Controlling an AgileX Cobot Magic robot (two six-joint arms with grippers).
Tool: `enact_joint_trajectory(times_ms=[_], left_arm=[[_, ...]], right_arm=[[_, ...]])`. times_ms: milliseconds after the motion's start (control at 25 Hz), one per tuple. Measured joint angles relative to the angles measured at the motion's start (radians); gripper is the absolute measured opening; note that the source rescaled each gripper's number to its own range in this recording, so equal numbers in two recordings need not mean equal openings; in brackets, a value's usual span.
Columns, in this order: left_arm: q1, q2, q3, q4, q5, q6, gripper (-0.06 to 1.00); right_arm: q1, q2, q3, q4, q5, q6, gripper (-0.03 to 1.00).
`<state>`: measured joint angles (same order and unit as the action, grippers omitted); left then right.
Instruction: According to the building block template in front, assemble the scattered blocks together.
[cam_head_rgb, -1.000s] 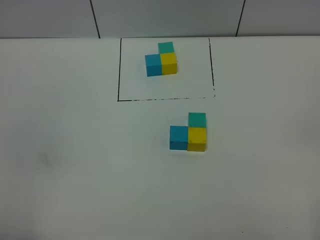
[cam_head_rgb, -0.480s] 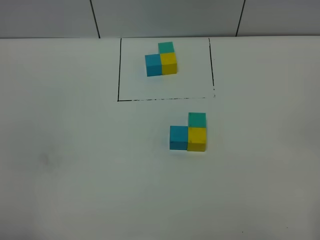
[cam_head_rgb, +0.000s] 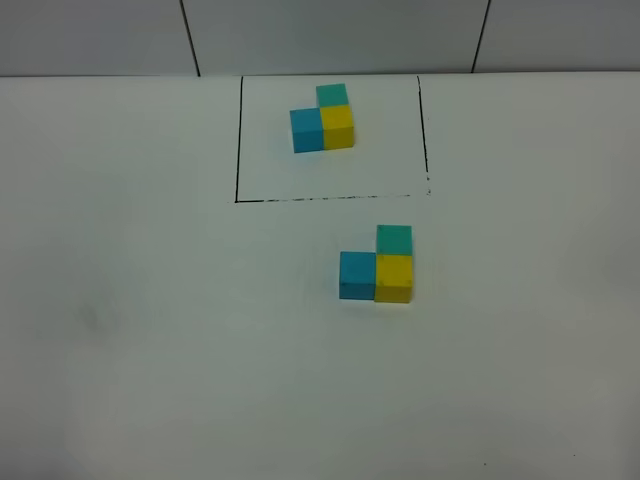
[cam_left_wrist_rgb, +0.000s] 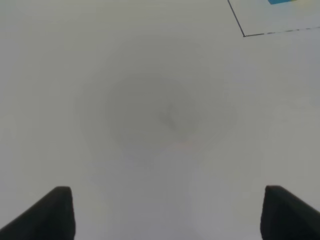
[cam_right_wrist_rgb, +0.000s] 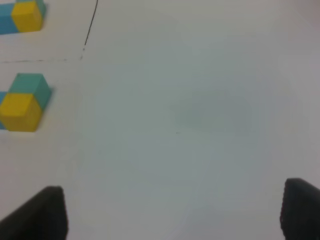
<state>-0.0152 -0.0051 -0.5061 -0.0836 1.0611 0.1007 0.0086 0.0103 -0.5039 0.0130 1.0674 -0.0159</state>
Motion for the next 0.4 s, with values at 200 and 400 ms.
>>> enact_joint_trajectory(times_ms=[200, 400], left_arm=[[0.0, 0.0, 0.0, 0.0, 0.0, 0.0, 0.94], [0.0, 0.0, 0.0, 0.0, 0.0, 0.0, 0.94]], right_arm=[[0.0, 0.0, 0.0, 0.0, 0.0, 0.0, 0.73], [0.0, 0.0, 0.0, 0.0, 0.0, 0.001, 0.73]])
